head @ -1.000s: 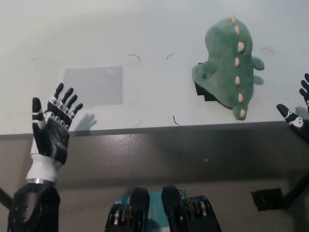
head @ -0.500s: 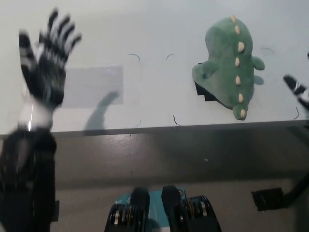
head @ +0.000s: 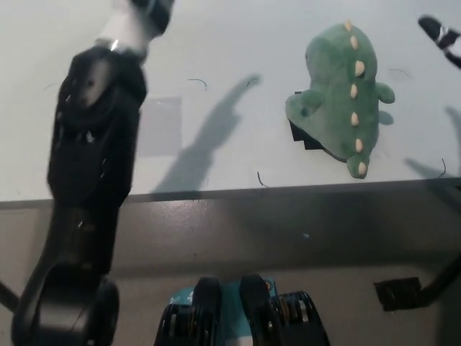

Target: Use both hands to pick up a dinasour on the right side and move it to the left side

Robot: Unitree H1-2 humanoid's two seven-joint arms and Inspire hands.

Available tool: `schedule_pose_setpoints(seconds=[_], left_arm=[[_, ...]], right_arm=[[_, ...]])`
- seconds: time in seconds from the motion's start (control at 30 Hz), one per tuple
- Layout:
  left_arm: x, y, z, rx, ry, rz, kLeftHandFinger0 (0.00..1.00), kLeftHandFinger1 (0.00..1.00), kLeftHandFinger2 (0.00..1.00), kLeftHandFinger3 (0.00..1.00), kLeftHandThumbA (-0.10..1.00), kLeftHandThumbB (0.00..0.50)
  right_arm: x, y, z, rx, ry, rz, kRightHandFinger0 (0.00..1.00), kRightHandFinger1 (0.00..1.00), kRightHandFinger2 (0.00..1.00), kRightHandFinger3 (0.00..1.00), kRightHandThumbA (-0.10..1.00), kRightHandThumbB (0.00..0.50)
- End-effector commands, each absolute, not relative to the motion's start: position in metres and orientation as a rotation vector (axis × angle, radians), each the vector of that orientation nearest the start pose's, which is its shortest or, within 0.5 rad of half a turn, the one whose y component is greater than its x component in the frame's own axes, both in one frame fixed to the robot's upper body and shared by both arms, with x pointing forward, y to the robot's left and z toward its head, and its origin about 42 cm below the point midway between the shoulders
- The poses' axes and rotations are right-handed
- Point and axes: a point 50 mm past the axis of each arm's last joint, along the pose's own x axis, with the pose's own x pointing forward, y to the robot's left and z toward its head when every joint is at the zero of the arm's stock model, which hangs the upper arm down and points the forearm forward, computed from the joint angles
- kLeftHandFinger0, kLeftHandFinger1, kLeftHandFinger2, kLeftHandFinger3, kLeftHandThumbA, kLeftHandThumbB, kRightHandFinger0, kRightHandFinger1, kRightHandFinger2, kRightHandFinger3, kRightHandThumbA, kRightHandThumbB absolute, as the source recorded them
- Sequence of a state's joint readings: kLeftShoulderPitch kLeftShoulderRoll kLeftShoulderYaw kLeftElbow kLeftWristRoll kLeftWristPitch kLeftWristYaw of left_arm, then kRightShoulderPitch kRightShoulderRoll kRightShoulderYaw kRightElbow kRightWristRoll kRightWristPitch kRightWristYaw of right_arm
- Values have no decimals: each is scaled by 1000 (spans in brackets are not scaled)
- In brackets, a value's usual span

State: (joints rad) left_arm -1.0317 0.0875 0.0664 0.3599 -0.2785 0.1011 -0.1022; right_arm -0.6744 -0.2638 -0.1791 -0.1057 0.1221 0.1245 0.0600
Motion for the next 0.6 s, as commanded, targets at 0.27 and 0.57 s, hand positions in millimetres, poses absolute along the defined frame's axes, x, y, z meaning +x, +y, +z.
schedule_pose_setpoints(seconds=[0.27, 0.57], left_arm=[[543, 95, 453, -145, -512, -410, 1000, 1000, 1000, 1000, 1000, 435], [562, 75, 435, -123, -405, -403, 1000, 1000, 1000, 1000, 1000, 402]], right_arm=[[472, -293, 419, -136, -627, -1, 1000, 1000, 1000, 1000, 1000, 151], [496, -303, 407, -155, -565, -17, 1000, 1000, 1000, 1000, 1000, 172]])
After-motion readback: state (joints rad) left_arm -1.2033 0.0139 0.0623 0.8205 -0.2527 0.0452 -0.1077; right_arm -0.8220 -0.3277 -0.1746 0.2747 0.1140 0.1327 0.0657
